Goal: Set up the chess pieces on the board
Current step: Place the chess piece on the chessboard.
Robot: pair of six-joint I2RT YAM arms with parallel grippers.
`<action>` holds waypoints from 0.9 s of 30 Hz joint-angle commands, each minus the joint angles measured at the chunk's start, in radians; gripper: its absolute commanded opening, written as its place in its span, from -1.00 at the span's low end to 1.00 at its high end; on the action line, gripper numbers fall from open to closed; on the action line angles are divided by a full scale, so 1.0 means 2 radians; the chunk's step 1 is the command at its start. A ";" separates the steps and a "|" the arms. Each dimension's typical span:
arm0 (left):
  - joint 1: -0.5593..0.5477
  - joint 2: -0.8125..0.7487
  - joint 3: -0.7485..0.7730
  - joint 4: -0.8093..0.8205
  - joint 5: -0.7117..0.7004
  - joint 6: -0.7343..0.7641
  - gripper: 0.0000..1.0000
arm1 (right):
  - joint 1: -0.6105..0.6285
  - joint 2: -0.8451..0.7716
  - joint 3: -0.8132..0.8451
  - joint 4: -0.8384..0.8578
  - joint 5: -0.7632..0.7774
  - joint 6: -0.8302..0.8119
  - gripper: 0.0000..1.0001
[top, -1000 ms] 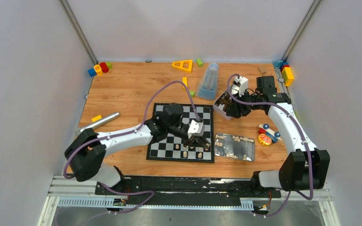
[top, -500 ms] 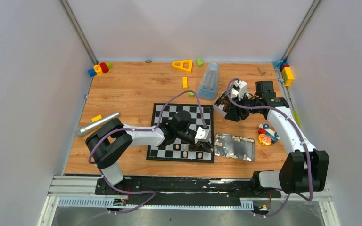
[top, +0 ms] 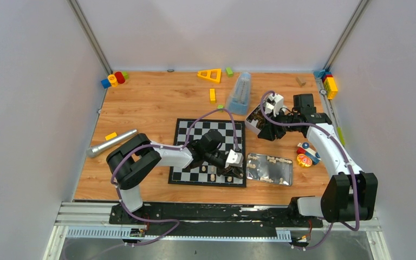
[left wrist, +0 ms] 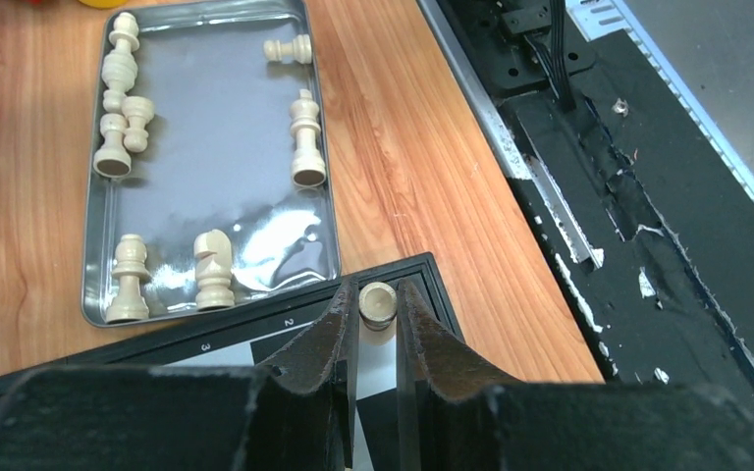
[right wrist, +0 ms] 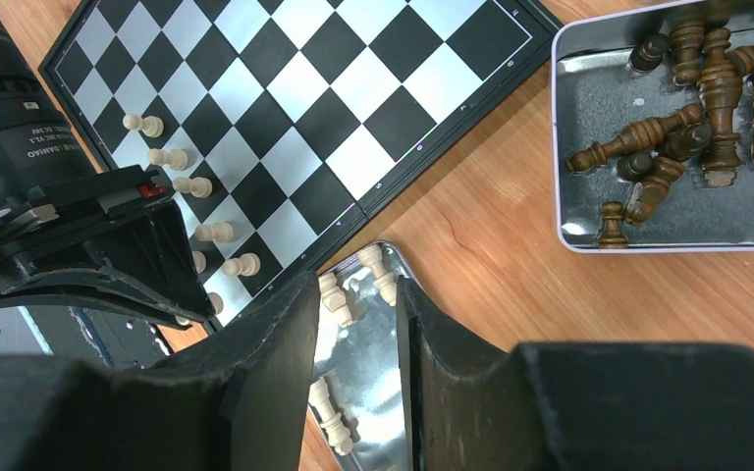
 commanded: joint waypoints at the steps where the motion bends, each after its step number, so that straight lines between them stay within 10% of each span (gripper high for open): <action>1: -0.003 0.006 0.020 -0.011 -0.004 0.028 -0.78 | -0.002 -0.013 -0.002 0.018 -0.019 -0.004 -0.29; 27: -0.005 0.014 0.025 -0.052 -0.002 0.056 -0.65 | -0.002 -0.011 -0.004 0.014 -0.021 -0.009 -0.28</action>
